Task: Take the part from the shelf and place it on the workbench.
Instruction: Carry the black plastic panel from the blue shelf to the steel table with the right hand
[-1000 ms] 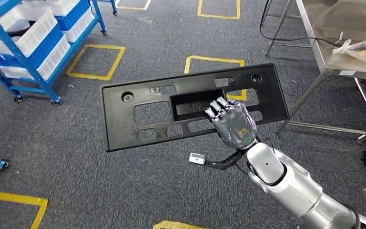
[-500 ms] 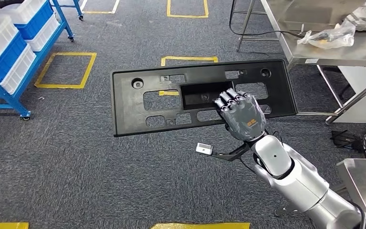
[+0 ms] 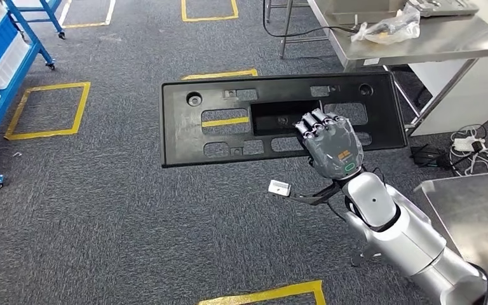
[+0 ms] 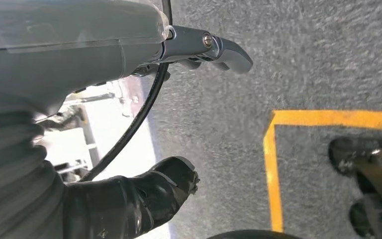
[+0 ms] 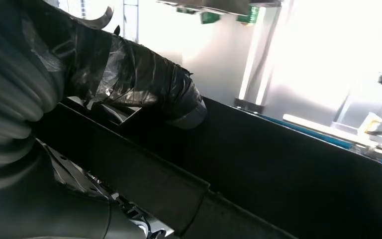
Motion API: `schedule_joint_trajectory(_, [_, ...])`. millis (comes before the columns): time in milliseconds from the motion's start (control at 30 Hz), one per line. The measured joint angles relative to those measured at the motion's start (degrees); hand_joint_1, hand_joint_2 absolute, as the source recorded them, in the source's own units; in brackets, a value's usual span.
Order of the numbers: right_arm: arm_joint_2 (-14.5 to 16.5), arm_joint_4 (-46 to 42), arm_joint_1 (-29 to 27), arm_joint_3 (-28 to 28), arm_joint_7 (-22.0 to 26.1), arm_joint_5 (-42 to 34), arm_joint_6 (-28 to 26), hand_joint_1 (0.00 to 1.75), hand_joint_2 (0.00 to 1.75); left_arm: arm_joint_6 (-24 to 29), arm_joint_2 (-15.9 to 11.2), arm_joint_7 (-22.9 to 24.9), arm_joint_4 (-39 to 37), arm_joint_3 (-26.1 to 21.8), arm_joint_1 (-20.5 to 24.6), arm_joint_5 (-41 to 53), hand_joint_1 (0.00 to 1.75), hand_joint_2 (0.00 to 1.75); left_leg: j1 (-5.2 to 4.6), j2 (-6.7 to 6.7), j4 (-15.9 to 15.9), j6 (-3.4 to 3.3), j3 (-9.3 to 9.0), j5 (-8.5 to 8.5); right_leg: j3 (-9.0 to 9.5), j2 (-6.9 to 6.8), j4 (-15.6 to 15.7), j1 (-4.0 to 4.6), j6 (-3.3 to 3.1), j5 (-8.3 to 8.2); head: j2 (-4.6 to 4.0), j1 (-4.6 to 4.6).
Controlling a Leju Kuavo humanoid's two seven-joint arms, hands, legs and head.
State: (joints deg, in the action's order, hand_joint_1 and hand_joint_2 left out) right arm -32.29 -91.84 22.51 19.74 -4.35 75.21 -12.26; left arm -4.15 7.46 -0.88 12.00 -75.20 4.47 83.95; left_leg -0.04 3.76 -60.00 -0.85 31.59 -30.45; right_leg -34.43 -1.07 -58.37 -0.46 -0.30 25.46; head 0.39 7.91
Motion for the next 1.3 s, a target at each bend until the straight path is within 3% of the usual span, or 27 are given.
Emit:
schedule_joint_trajectory(100, [-0.1,0.0,0.3,-0.2,0.0,-0.2,0.1,1.75,1.75,0.0,0.1,0.1,0.0,0.0,-0.2,0.0,0.00,1.75,0.26,-3.06,-10.4,0.34,5.14,-4.97,0.21,1.52,0.1,-0.07,-0.74,-0.07,0.00,-0.02])
schedule_joint_trajectory(133, [-0.1,0.0,0.3,-0.2,0.0,-0.2,0.1,1.75,1.75,0.0,0.1,0.1,-0.1,0.0,-0.3,0.0,0.00,1.75,0.27,-3.32,-13.5,0.40,6.87,-5.72,0.21,2.14,0.1,-0.04,-0.80,-0.03,0.00,-0.02])
schedule_joint_trajectory(167, [-0.2,0.0,0.3,-0.2,0.1,-0.2,0.1,1.75,1.75,0.0,0.1,0.2,-0.1,0.0,-0.3,0.0,0.00,1.75,0.28,-3.41,-14.8,0.41,7.84,-5.38,0.22,2.79,0.0,-0.01,-0.81,0.04,0.00,-0.02])
schedule_joint_trajectory(233, [-0.2,0.0,0.3,-0.3,0.1,-0.2,0.1,1.75,1.75,0.0,0.1,0.2,-0.1,0.1,-0.3,0.0,0.00,1.75,0.33,-3.74,-10.8,0.29,6.67,-1.61,0.26,4.14,-0.4,-0.04,-0.67,0.23,0.00,-0.02])
schedule_joint_trajectory(300, [-0.2,0.0,0.4,-0.3,0.0,-0.3,0.1,1.75,1.75,0.0,0.0,0.2,-0.1,0.1,-0.4,0.0,0.00,1.75,0.58,-5.86,-3.6,0.05,3.84,2.18,0.05,5.41,-0.9,-0.04,-0.28,0.52,0.00,-0.01])
schedule_joint_trajectory(367, [-0.3,0.0,0.5,-0.3,0.1,-0.3,0.2,1.75,1.75,0.0,0.0,0.2,-0.1,0.1,-0.3,0.0,0.00,1.75,0.69,-7.47,-0.1,-0.24,2.48,3.21,-0.47,6.53,-1.3,-0.10,0.38,0.58,0.01,0.00])
schedule_joint_trajectory(433, [-0.6,0.0,0.4,-0.4,0.1,-0.3,0.2,1.75,1.75,0.0,0.1,0.2,-0.1,0.1,-0.2,0.0,0.00,1.75,0.55,-6.72,0.3,-0.77,2.28,3.27,-0.81,7.56,-1.2,-0.30,1.08,0.38,0.01,-0.01])
schedule_joint_trajectory(467, [-0.8,0.0,0.4,-0.5,0.1,-0.3,0.2,1.75,1.75,0.0,0.1,0.2,-0.1,0.2,-0.1,0.0,0.00,1.75,0.54,-6.12,0.6,-1.14,2.11,3.46,-0.98,7.22,-1.4,-0.32,1.33,0.56,0.01,0.01])
schedule_joint_trajectory(533, [-1.3,0.0,0.4,-0.8,0.1,-0.3,0.2,1.75,1.75,-0.1,0.2,0.2,-0.1,0.2,-0.2,0.0,0.00,1.75,0.61,-4.91,1.3,-1.87,1.84,3.79,-2.44,4.85,-4.5,-0.23,1.74,2.55,0.01,0.04])
schedule_joint_trajectory(600, [-1.5,0.0,0.4,-1.1,0.0,-0.3,0.2,1.75,1.75,-0.1,0.2,0.2,-0.1,0.2,-0.4,0.0,0.00,1.75,0.40,-3.72,1.4,-2.26,1.79,3.76,-5.78,2.29,-11.5,-0.26,2.07,6.06,0.00,0.05])
schedule_joint_trajectory(633, [-1.5,0.0,0.3,-1.1,0.0,-0.4,0.2,1.75,1.75,-0.1,0.2,0.2,-0.1,0.2,-0.4,0.0,0.00,1.75,0.31,-3.08,1.4,-2.34,1.80,3.70,-7.45,1.80,-14.9,-0.36,2.23,7.29,0.00,0.04])
schedule_joint_trajectory(667, [-1.5,0.0,0.2,-1.2,0.0,-0.4,0.2,1.75,1.75,-0.1,0.2,0.2,-0.1,0.2,-0.5,0.0,0.00,1.75,0.23,-2.47,1.4,-2.39,1.78,3.63,-8.34,1.54,-16.7,-0.43,2.32,7.51,0.00,0.03])
schedule_joint_trajectory(700, [-1.6,0.0,0.1,-1.2,0.0,-0.4,0.2,1.75,1.75,-0.1,0.1,0.2,-0.1,0.2,-0.4,0.0,0.00,1.75,0.20,-1.86,1.4,-2.38,1.72,3.55,-8.19,1.35,-16.4,-0.46,2.36,6.69,0.00,0.04])
schedule_joint_trajectory(733, [-1.7,0.0,0.0,-1.3,0.0,-0.5,0.2,1.75,1.75,-0.2,0.2,0.2,-0.1,0.2,-0.4,0.0,0.00,1.75,0.18,-1.30,1.4,-2.33,1.59,3.45,-6.81,0.99,-13.8,-0.44,2.32,4.95,0.00,0.02])
schedule_joint_trajectory(767, [-1.9,-0.1,-0.1,-1.4,0.0,-0.6,0.3,1.75,1.75,-0.3,0.2,0.2,-0.1,0.2,-0.4,0.0,0.00,1.75,0.14,-0.77,1.4,-2.24,1.39,3.31,-4.59,0.13,-9.6,-0.36,2.17,2.95,0.00,0.03])
schedule_joint_trajectory(833, [-2.5,-0.4,-0.2,-2.0,-0.3,-1.2,0.5,1.75,1.75,-0.4,0.2,0.2,-0.1,0.3,-0.4,0.0,0.00,1.75,-0.14,0.14,1.3,-1.86,1.03,3.00,-0.90,-2.02,-2.5,0.26,1.56,0.62,0.00,0.02])
schedule_joint_trajectory(867, [-2.9,-0.7,-0.3,-2.4,-0.4,-1.5,0.5,1.75,1.75,-0.5,0.2,0.2,-0.1,0.3,-0.3,0.0,0.00,1.75,-0.25,0.58,1.3,-1.63,0.89,2.86,-0.17,-2.59,-0.9,0.56,1.24,0.39,0.00,0.02])
schedule_joint_trajectory(933, [-3.5,-1.1,-0.7,-3.3,-0.6,-2.0,0.6,1.75,1.75,-0.5,0.3,0.2,-0.1,0.3,-0.3,0.0,0.00,1.75,-0.32,1.52,1.4,-1.15,0.62,2.65,-0.14,-1.76,-0.5,0.77,0.69,0.43,0.00,0.01])
schedule_joint_trajectory(967, [-3.8,-1.3,-1.0,-3.8,-0.6,-2.2,0.6,1.75,1.75,-0.5,0.3,0.2,-0.1,0.3,-0.3,0.0,0.00,1.75,-0.26,1.45,1.2,-0.85,0.56,2.36,0.00,-1.25,-0.3,0.61,0.42,0.30,0.00,0.00])
schedule_joint_trajectory(1033, [-4.3,-1.7,-1.4,-4.7,-0.6,-2.4,0.7,1.75,1.75,-0.5,0.3,0.3,-0.1,0.4,-0.3,0.0,0.00,1.75,-0.07,-0.49,-1.5,-0.34,1.54,0.39,0.31,-0.18,0.2,0.21,-0.27,-0.01,0.00,-0.01])
schedule_joint_trajectory(1100, [-4.5,-2.0,-1.9,-5.6,-0.5,-2.7,0.8,1.75,1.75,-0.6,0.3,0.3,-0.1,0.4,-0.4,0.0,0.00,1.75,0.15,-2.84,-8.4,-0.06,4.70,-3.25,0.36,0.90,0.3,0.10,-0.68,-0.11,0.00,-0.02])
schedule_joint_trajectory(1167, [-4.6,-2.1,-2.8,-6.4,-0.4,-3.0,0.9,1.75,1.75,-0.6,0.3,0.3,-0.1,0.4,-0.5,0.1,0.00,1.75,0.20,-3.37,-14.4,0.07,7.76,-5.13,0.33,2.12,0.1,0.18,-0.77,-0.07,0.00,-0.02])
schedule_joint_trajectory(1200, [-4.6,-2.2,-3.3,-6.9,-0.4,-3.2,1.0,1.75,1.75,-0.6,0.3,0.3,-0.1,0.4,-0.5,0.1,0.00,1.75,0.21,-3.41,-14.8,0.06,8.10,-4.45,0.33,2.77,0.0,0.20,-0.77,-0.02,0.00,-0.02])
schedule_joint_trajectory(1233, [-4.7,-2.2,-3.7,-7.4,-0.3,-3.3,1.1,1.75,1.75,-0.6,0.3,0.4,-0.1,0.4,-0.5,0.1,0.00,1.75,0.22,-3.56,-12.8,-0.03,7.32,-2.69,0.32,3.47,-0.2,0.18,-0.71,0.06,0.00,-0.02])
schedule_joint_trajectory(1300, [-4.8,-2.4,-4.2,-8.4,-0.2,-3.4,1.2,1.75,1.75,-0.6,0.3,0.4,-0.1,0.5,-0.5,0.3,0.00,1.75,0.31,-5.21,-5.3,-0.30,4.05,1.29,0.23,4.81,-0.7,0.15,-0.40,0.31,0.00,-0.02])
